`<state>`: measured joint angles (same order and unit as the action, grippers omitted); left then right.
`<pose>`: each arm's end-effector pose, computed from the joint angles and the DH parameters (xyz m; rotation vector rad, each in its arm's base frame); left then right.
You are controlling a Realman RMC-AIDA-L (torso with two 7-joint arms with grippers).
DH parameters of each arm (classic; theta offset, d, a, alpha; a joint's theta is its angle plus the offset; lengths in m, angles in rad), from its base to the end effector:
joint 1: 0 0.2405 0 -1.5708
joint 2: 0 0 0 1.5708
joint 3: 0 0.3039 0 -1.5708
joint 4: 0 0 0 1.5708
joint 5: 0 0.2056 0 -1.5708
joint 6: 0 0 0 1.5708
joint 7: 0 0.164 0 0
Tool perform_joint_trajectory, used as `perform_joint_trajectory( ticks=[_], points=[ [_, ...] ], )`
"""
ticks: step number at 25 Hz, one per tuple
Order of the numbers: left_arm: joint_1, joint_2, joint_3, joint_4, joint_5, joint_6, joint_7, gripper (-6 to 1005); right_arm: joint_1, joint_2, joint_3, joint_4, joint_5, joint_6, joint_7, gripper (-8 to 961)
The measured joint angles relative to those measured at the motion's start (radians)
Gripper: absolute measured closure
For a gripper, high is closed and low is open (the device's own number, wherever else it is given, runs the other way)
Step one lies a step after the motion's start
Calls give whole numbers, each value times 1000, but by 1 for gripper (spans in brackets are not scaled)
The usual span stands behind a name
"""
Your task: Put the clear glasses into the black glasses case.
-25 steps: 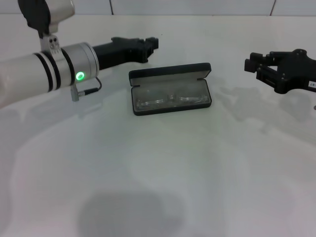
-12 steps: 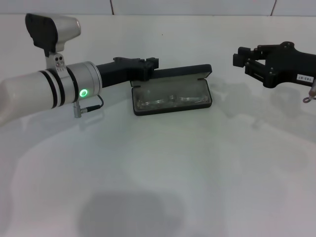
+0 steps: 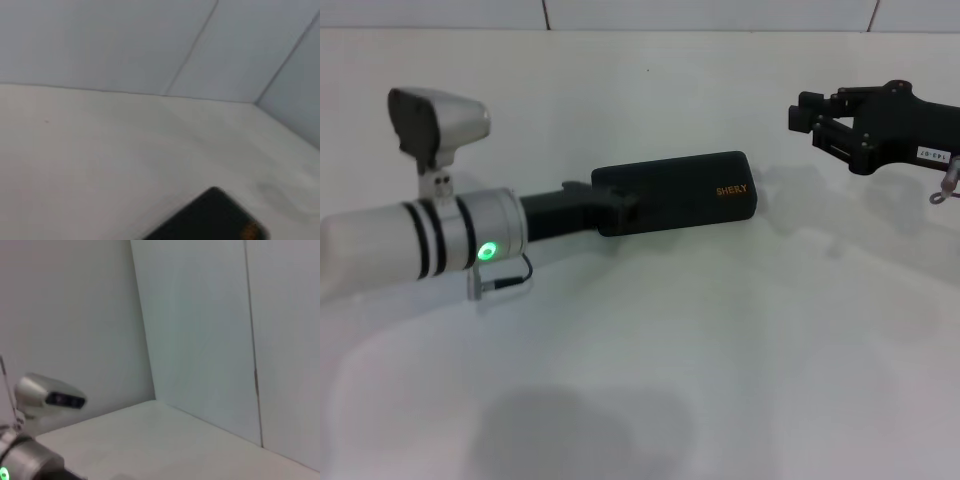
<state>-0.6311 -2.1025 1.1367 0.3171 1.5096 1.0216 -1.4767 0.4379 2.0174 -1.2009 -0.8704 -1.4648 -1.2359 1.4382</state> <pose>-0.2798 0.3883 -0.1258 -2.4832 -1.0909 -0.6553 0.2418 0.3898 -0.0190 -2.5529 0.4318 0.7873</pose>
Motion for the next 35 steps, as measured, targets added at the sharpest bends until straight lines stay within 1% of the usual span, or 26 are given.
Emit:
perform_joint_trajectory(
  ticks=[3, 4, 5, 6, 8, 10, 11, 12, 14, 15, 18, 20, 22, 25, 29, 35],
  points=[
    [79, 6, -3, 116, -68, 206, 99, 925, 2, 0, 2, 0, 2, -19, -9, 777],
    [123, 7, -4, 177, -110, 288, 155, 921, 2, -1, 3, 1, 2, -29, -15, 777],
    [152, 7, -3, 214, -140, 336, 191, 917, 2, -2, 5, 2, 3, -41, -25, 776],
    [196, 7, 0, 272, -184, 389, 237, 914, 2, -2, 5, 3, 3, -55, -40, 776],
    [239, 12, 1, 337, -205, 440, 279, 906, 2, -4, 5, 5, 1, -96, -81, 775],
    [272, 28, -2, 398, -170, 490, 294, 899, 1, -5, 5, 5, -3, -151, -122, 775],
    [279, 33, -3, 413, -155, 506, 294, 895, 1, -6, 5, 5, -4, -173, -132, 774],
    [288, 44, -7, 426, -135, 533, 295, 857, 1, -7, 5, 5, -5, -184, -132, 774],
    [298, 63, -8, 438, -111, 577, 296, 780, 4, -11, -1, 5, -19, -224, -130, 737],
    [300, 68, -8, 439, -107, 587, 294, 742, 4, -11, -3, 1, -31, -238, -126, 719],
    [308, 86, -9, 454, -77, 614, 283, 620, 0, -5, -5, -8, -62, -258, -116, 583],
    [319, 90, -9, 480, -35, 620, 267, 529, -5, -2, -16, -7, -72, -261, -118, 492],
    [331, 91, -9, 508, 7, 623, 252, 438, -5, -2, -22, -4, -74, -260, -119, 449],
    [345, 87, -9, 539, 51, 625, 245, 198, -6, -2, -35, -1, -84, -256, -122, 385],
    [350, 83, -9, 545, 77, 626, 249, 171, -7, 0, -64, -9, -106, -251, -123, 299],
    [347, 79, -9, 553, 97, 628, 246, 130, -8, 3, -68, -17, -112, -249, -124, 147]
  ],
)
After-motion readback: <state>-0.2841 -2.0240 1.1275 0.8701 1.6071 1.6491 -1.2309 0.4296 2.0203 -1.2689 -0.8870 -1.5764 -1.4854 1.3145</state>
